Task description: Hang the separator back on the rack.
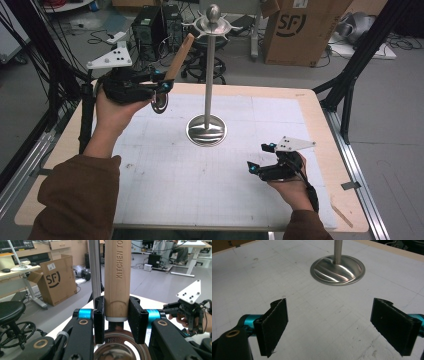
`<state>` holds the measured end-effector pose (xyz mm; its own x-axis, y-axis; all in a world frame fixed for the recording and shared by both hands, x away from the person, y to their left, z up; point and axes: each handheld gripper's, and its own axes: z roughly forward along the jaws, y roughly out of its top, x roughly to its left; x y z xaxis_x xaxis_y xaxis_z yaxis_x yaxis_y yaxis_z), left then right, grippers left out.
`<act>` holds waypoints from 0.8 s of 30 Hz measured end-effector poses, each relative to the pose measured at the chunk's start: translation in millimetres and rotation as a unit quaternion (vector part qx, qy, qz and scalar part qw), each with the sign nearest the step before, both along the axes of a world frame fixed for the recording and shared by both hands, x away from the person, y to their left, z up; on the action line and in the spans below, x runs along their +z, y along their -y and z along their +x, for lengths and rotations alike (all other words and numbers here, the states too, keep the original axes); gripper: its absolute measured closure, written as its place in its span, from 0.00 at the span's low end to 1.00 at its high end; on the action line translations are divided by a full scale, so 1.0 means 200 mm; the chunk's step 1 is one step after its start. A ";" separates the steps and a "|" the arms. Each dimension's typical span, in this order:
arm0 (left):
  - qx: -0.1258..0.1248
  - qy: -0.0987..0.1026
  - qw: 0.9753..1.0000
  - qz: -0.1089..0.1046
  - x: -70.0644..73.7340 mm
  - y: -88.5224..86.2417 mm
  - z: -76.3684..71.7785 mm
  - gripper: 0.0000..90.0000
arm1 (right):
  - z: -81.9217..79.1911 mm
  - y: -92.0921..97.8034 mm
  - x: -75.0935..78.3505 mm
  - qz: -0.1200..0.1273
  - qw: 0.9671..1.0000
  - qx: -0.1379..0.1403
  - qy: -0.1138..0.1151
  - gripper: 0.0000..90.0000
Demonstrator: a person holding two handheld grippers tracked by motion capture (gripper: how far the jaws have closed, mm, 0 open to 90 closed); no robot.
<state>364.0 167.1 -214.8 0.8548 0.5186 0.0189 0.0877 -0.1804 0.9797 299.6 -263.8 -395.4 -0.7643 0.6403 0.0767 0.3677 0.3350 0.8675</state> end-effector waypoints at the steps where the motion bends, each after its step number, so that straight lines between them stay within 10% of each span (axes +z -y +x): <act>1: 0.000 0.000 1.000 0.001 0.00 0.00 0.00 0.77 | 0.00 0.00 0.00 0.000 1.000 0.000 0.002 0.15; 24: 0.019 0.006 1.000 0.011 0.03 0.06 0.04 0.77 | 0.00 0.01 0.00 0.003 1.000 -0.001 0.002 0.15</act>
<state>371.3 155.5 -208.4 0.8344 0.5496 0.0410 0.0832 -0.1991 0.9764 299.0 -266.7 -395.3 -0.7632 0.6414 0.0780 0.3655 0.3290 0.8707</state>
